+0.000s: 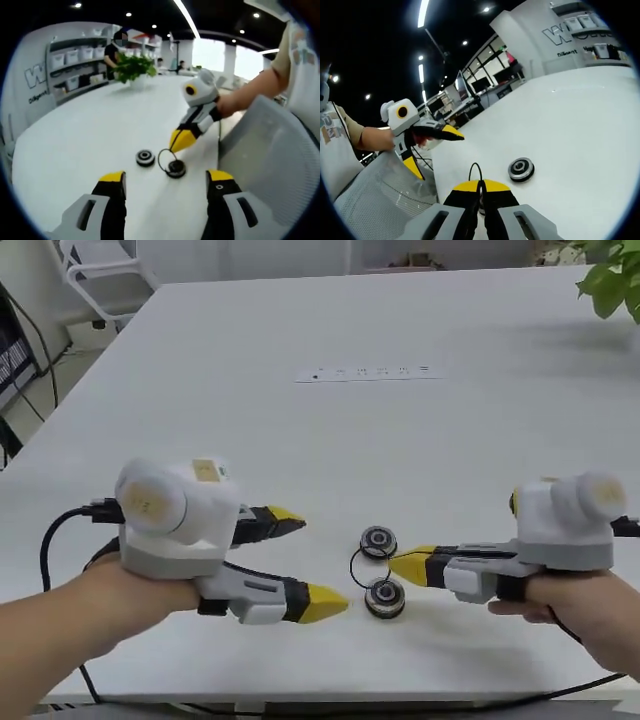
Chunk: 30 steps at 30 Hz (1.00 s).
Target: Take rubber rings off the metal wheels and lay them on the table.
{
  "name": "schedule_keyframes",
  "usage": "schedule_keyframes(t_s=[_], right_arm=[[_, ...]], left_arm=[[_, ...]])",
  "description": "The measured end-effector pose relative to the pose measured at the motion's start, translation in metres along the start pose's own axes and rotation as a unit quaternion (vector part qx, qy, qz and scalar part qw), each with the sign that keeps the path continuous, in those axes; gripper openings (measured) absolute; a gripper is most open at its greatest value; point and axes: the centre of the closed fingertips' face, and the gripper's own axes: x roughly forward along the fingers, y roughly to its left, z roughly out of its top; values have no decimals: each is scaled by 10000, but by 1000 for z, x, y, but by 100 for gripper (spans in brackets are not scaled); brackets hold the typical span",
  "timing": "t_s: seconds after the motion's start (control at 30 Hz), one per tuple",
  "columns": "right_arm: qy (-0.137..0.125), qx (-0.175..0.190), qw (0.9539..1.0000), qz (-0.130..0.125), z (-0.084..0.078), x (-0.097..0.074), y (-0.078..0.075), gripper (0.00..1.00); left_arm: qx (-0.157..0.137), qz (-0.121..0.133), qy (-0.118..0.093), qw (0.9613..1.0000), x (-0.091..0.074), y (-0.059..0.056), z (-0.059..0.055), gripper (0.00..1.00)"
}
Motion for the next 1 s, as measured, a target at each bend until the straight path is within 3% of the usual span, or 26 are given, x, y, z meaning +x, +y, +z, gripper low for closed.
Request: schedule_keyframes(t_s=[0.53, 1.0], right_arm=[[421, -376, 9981, 244, 13, 29, 7, 0], [964, -705, 9927, 174, -5, 51, 3, 0]], left_arm=[[-59, 286, -46, 9996, -22, 7, -2, 78], [-150, 392, -36, 9991, -31, 13, -8, 82]])
